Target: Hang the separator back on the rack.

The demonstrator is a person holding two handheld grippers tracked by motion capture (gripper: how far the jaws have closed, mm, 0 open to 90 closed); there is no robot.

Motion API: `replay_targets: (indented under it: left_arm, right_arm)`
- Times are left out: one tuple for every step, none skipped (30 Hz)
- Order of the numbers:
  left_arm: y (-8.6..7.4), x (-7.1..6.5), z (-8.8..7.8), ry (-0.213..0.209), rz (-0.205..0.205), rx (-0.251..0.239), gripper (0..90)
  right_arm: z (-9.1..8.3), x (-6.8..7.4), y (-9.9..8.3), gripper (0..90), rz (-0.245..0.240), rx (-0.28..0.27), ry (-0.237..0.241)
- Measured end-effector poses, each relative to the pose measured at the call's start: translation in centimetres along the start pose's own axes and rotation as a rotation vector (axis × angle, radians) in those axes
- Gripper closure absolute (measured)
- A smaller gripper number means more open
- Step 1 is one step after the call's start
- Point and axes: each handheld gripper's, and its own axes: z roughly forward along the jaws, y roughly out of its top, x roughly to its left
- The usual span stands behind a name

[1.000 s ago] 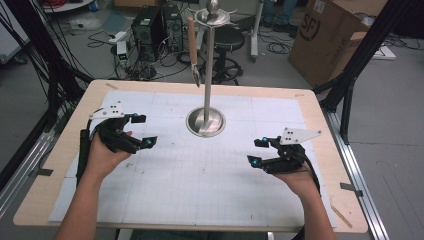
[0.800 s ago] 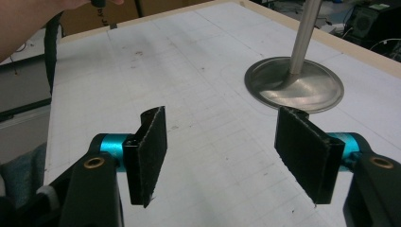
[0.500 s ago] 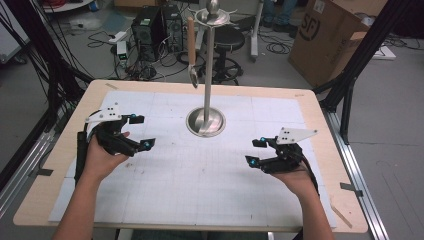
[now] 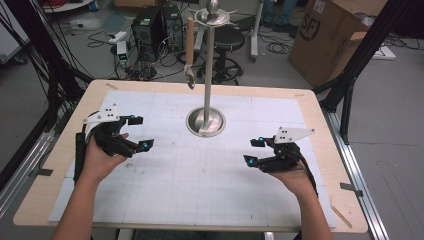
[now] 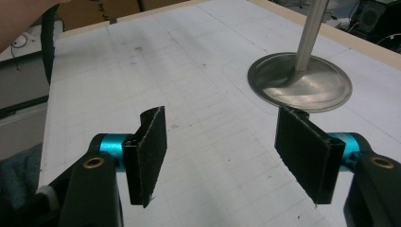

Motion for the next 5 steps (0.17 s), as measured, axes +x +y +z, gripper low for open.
replay_targets:
  left_arm:
    - [-0.01, 0.03, 0.01, 0.0, 0.0, 0.001, 1.6]
    - [-0.02, 0.05, 0.03, 0.0, 0.0, 0.004, 1.7]
    - [-0.04, 0.06, 0.08, -0.001, -0.001, 0.005, 1.7]
    - [-0.06, 0.04, 0.16, -0.001, -0.001, 0.009, 1.6]
    - [-0.07, 0.02, 0.23, 0.0, 0.0, 0.012, 1.7]
  right_arm:
    - [-0.02, -0.04, -0.01, 34.2, 0.0, -0.001, 0.0]
    - [-0.05, -0.05, -0.02, 34.3, 0.001, -0.002, 0.0]
    - [-0.1, -0.06, -0.02, 34.3, 0.002, -0.004, -0.001]
    - [-0.16, -0.09, -0.03, 34.2, 0.001, -0.006, -0.001]
    - [-0.22, -0.07, -0.02, 34.2, 0.005, -0.007, -0.002]
